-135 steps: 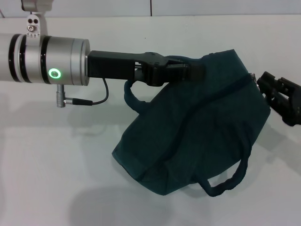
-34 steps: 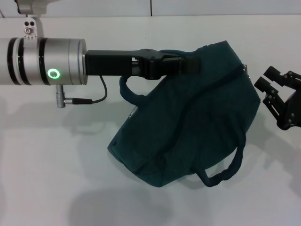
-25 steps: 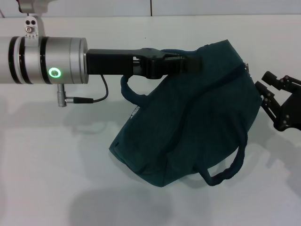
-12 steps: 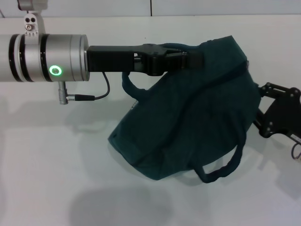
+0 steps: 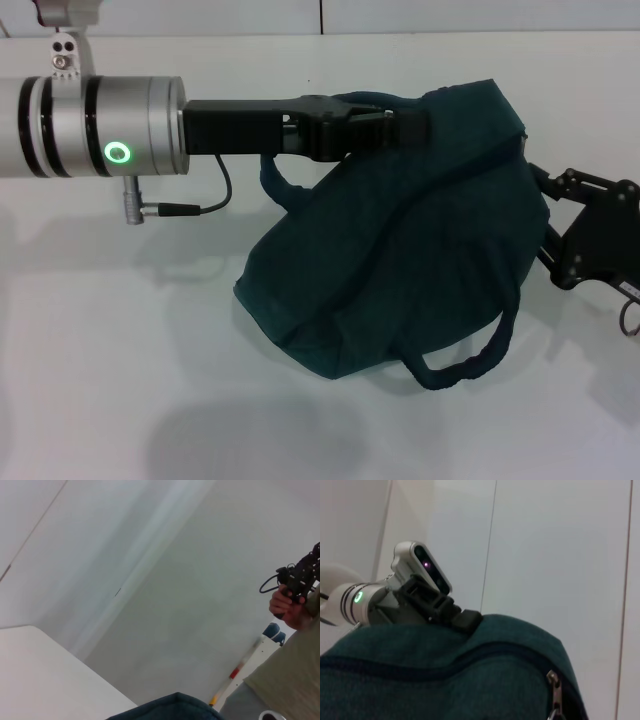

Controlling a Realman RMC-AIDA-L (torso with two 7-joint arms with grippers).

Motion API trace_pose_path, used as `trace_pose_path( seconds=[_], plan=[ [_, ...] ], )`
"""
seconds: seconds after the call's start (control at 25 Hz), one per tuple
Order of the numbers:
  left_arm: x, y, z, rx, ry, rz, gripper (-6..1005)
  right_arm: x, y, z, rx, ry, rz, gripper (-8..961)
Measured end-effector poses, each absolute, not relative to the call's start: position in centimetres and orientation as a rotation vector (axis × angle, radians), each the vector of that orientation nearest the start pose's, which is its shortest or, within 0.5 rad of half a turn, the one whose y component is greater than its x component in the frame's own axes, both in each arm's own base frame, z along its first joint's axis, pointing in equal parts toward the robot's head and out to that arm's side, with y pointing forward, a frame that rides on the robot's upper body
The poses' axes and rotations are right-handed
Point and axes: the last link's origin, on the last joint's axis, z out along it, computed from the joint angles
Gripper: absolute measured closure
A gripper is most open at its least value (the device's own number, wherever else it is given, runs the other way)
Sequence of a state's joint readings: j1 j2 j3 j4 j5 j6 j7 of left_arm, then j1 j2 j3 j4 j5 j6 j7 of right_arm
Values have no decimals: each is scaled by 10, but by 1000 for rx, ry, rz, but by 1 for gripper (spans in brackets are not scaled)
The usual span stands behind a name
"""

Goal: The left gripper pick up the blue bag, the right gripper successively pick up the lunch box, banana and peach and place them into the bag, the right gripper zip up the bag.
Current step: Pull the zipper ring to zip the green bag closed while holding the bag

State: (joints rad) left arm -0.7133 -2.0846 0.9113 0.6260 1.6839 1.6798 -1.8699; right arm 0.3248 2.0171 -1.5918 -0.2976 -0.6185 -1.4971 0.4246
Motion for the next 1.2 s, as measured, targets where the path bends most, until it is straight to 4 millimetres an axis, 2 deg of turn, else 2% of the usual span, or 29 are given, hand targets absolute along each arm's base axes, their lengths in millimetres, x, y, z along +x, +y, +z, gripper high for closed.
trace_pose_path(
  seconds=[1.0,1.2],
  plan=[
    [-154,349,-15,-2924,-1047,-1142,944,275,274,-17,-2166,7,1040,869],
    [-156,347,-17,-2922,-1071,-1145,944,276,276,-13,-2125,13,1036,951]
  ],
)
